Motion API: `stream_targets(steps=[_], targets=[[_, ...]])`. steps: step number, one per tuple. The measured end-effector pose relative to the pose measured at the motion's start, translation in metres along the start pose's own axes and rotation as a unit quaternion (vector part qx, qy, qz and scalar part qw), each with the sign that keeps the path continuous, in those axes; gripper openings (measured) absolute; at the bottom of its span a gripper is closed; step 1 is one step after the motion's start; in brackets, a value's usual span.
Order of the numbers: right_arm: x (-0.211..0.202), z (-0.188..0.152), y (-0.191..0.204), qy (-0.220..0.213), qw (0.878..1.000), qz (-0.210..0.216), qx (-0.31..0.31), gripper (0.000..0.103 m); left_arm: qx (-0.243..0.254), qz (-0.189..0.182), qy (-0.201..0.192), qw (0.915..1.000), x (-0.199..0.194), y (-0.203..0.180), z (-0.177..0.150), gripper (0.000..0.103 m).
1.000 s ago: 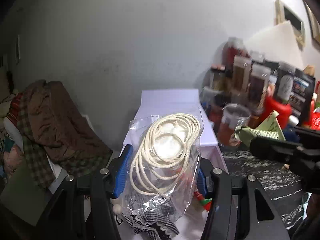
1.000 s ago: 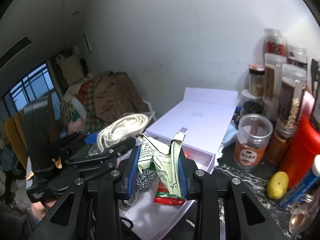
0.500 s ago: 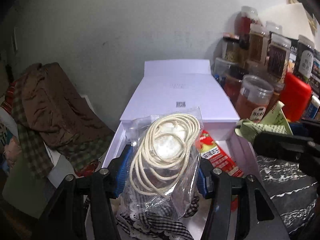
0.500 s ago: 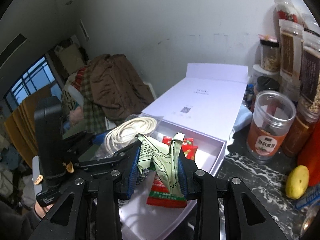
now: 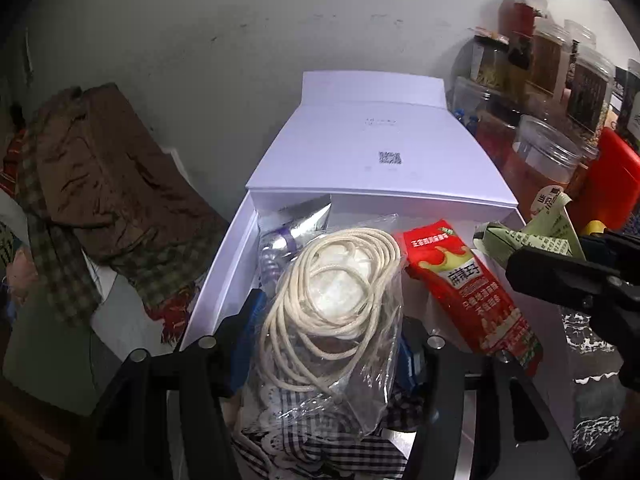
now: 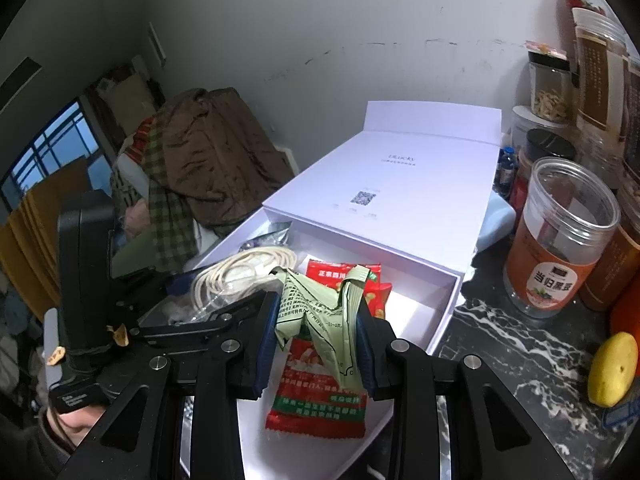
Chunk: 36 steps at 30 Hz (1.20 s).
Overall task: Organize soft objects
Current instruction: 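Lower the green packet into the box and open the right gripper while the left releases the rope bag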
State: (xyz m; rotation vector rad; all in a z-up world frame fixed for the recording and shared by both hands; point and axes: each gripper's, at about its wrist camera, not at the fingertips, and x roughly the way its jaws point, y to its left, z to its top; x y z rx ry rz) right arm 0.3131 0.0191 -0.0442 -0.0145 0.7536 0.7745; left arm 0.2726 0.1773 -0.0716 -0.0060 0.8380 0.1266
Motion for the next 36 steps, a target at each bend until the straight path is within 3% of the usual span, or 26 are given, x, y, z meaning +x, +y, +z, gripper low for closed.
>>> stream_targets(steps=[8, 13, 22, 24, 27, 36], targets=[[0.015, 0.001, 0.0, 0.009, 1.0, -0.01, -0.005, 0.035, 0.005, 0.013, 0.015, 0.9998, 0.005, -0.001, 0.001, 0.059], [0.034, -0.003, -0.004, 0.037, 0.999, -0.018, 0.0, 0.035, -0.003, 0.011, 0.029, 0.9995, 0.007, 0.001, 0.001, 0.059], [0.038, -0.009, 0.0, 0.033, 0.998, -0.042, -0.013, 0.04, -0.019, 0.001, 0.056, 0.9983, 0.011, 0.007, -0.003, 0.064], [0.037, -0.008, -0.003, 0.033, 0.999, -0.033, -0.006, 0.043, -0.021, 0.004, 0.057, 0.9981, 0.011, 0.007, -0.003, 0.068], [0.036, -0.007, -0.008, 0.033, 0.999, -0.019, 0.016, 0.056, -0.024, 0.003, 0.06, 0.9979, 0.011, 0.008, -0.002, 0.069], [0.021, -0.004, -0.011, 0.029, 0.999, -0.025, 0.02, 0.057, -0.012, -0.006, 0.048, 0.9988, 0.002, 0.0, 0.003, 0.073]])
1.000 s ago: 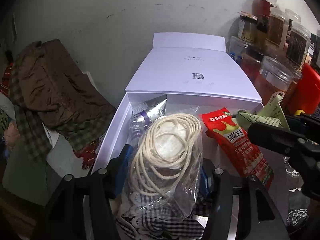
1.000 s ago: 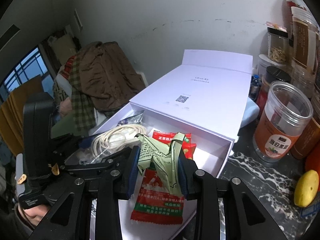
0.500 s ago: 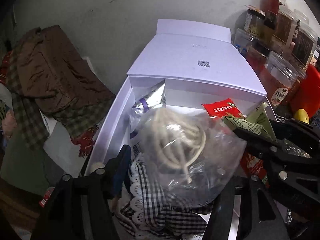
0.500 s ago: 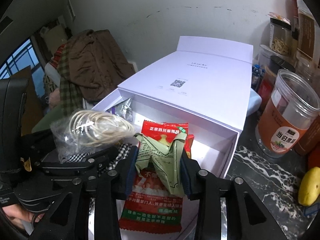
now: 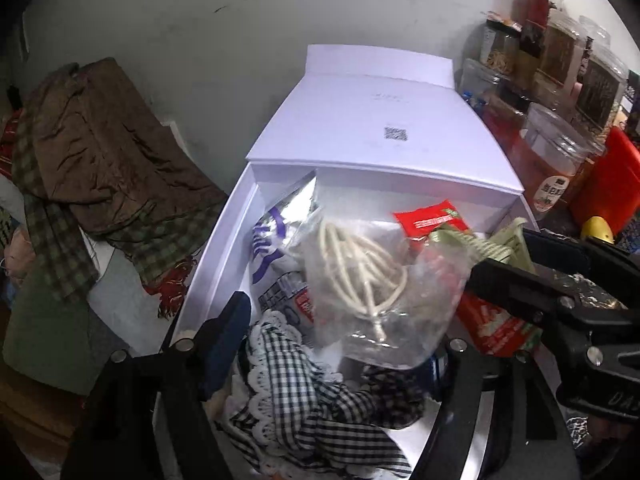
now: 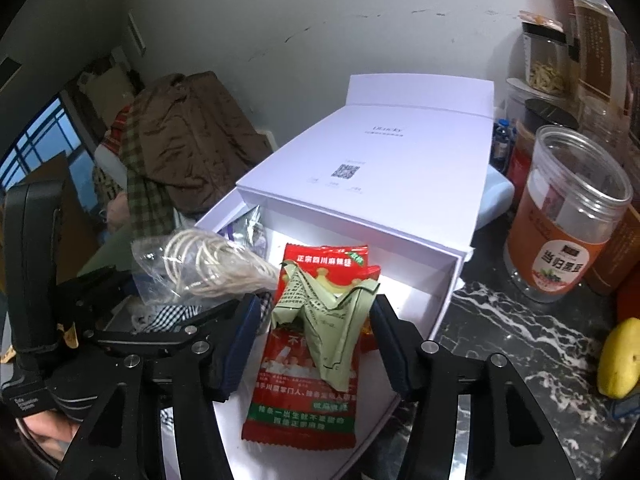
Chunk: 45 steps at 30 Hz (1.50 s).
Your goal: Organize soft objects
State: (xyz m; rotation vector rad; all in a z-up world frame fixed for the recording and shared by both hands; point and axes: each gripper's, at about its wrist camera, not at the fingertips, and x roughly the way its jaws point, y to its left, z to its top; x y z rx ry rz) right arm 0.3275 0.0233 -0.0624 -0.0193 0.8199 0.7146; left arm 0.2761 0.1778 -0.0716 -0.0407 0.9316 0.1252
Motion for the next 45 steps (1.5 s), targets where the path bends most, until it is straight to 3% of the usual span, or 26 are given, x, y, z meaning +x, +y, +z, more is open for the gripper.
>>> stream_targets(steps=[13, 20, 26, 36, 42, 45], targets=[[-0.046, 0.011, 0.009, -0.033, 0.999, -0.041, -0.01, 0.057, -0.006, 0.007, -0.047, 0.9988, -0.047, -0.007, 0.003, 0.073], [-0.08, 0.015, 0.018, -0.065, 0.997, -0.033, -0.013, 0.063, 0.0, 0.042, -0.091, 0.9949, -0.086, -0.011, 0.004, 0.073], [-0.106, 0.019, 0.03, -0.086, 0.996, -0.028, -0.024, 0.063, -0.006, 0.041, -0.11, 0.993, -0.113, -0.01, 0.009, 0.073], [-0.16, 0.017, 0.048, -0.137, 0.988, -0.049, -0.043, 0.085, -0.004, 0.035, -0.15, 0.9881, -0.156, -0.019, 0.005, 0.073], [-0.192, 0.008, 0.058, -0.16, 0.983, -0.065, -0.057, 0.09, 0.0, 0.052, -0.173, 0.9835, -0.185, -0.023, 0.0, 0.073], [-0.208, 0.001, 0.061, -0.168, 0.981, -0.075, -0.061, 0.091, -0.001, 0.043, -0.18, 0.9828, -0.197, -0.023, -0.005, 0.073]])
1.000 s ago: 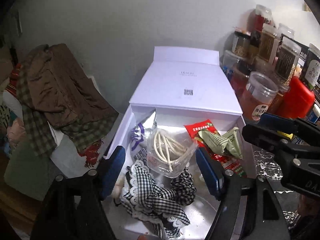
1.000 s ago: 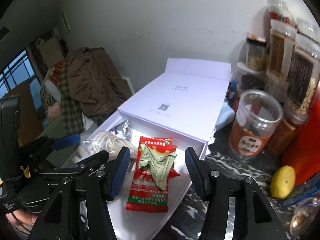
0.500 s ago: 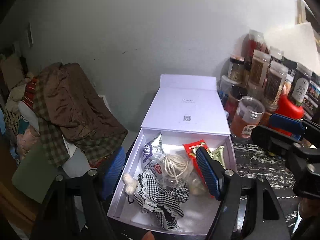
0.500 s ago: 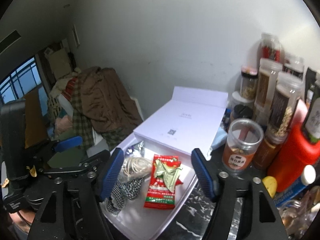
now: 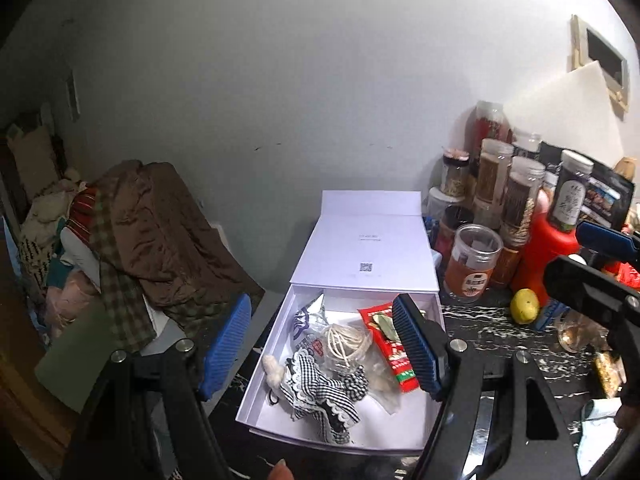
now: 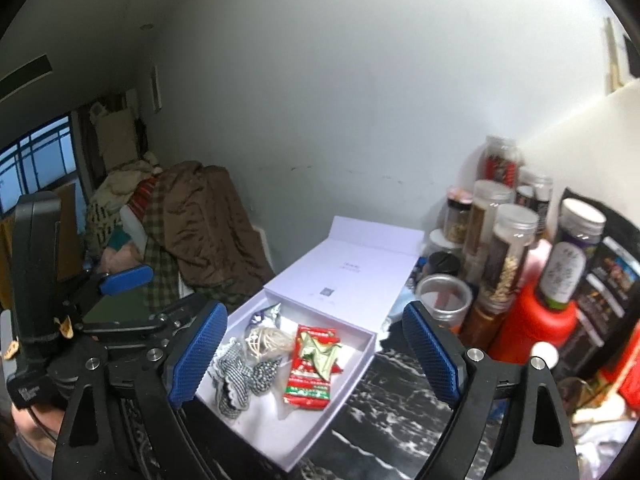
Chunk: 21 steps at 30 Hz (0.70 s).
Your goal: Organize soft objects
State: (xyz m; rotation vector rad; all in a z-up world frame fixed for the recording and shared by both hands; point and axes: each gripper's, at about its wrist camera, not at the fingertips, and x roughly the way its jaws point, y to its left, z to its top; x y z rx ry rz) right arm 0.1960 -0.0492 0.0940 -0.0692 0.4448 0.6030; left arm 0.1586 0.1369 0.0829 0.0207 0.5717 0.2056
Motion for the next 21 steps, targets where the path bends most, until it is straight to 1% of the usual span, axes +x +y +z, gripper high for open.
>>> stream_targets(steps=[2, 6, 12, 15, 18, 21], targets=[[-0.011, 0.0, 0.001, -0.001, 1.0, -0.005, -0.003, 0.093, 0.001, -0.003, -0.002, 1.0, -0.008, 0.0, -0.001, 0.073], [-0.034, -0.004, 0.005, -0.01, 1.0, -0.011, -0.011, 0.093, 0.004, -0.001, -0.007, 1.0, -0.025, -0.003, -0.005, 0.073], [-0.064, -0.012, 0.013, -0.021, 1.0, -0.009, -0.011, 0.094, 0.004, -0.008, -0.025, 0.9996, -0.059, -0.008, -0.014, 0.073], [-0.079, -0.018, 0.016, -0.026, 1.0, -0.012, -0.011, 0.094, 0.008, -0.011, -0.028, 0.9995, -0.075, -0.012, -0.02, 0.073], [-0.09, -0.025, 0.019, -0.029, 0.999, -0.016, -0.012, 0.098, 0.011, -0.015, -0.032, 0.9993, -0.088, -0.016, -0.027, 0.073], [-0.101, -0.031, 0.02, -0.032, 0.999, -0.023, -0.012, 0.099, 0.012, -0.017, -0.029, 0.9994, -0.099, -0.017, -0.033, 0.074]])
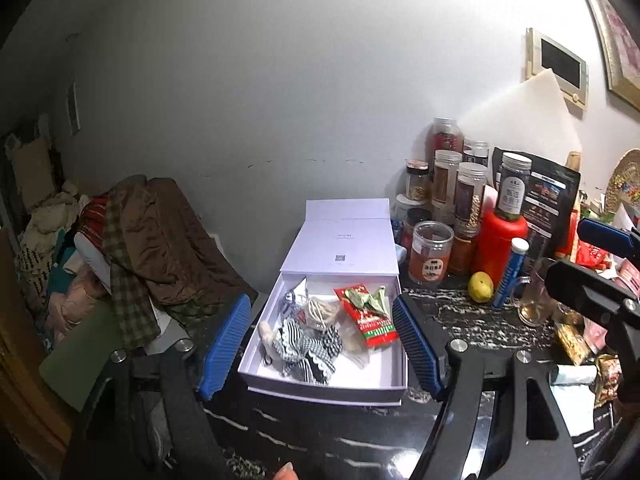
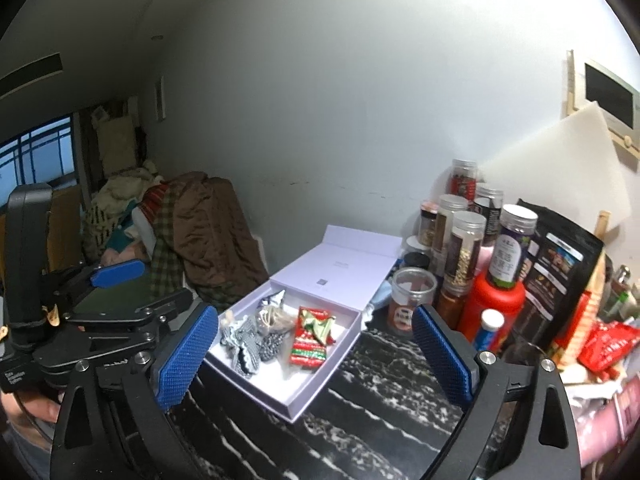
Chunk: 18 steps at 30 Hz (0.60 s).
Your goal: Organize soft objects
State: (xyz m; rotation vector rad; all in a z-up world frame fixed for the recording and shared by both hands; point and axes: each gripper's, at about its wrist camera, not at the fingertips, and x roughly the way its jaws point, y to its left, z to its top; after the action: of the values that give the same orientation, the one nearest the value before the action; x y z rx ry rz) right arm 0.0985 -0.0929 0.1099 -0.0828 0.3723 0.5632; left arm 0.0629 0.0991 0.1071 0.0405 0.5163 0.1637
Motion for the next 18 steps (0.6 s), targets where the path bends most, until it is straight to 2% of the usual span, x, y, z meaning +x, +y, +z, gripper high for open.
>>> stream_targets(steps=[7, 13, 18], targets=[[-0.022, -0.016, 0.003, 0.006, 1.0, -0.013, 0.008, 0.099, -0.011, -0.011, -0.008, 0.9998, -0.025, 0.001, -0.015, 0.074], [-0.032, -0.034, 0.008, 0.012, 0.999, -0.027, 0.013, 0.099, -0.023, -0.02, 0.001, 0.9995, -0.033, 0.005, -0.032, 0.073], [-0.032, -0.051, 0.005, 0.025, 0.999, -0.034, 0.032, 0.099, -0.027, -0.013, 0.011, 0.9995, -0.033, 0.007, -0.043, 0.073]])
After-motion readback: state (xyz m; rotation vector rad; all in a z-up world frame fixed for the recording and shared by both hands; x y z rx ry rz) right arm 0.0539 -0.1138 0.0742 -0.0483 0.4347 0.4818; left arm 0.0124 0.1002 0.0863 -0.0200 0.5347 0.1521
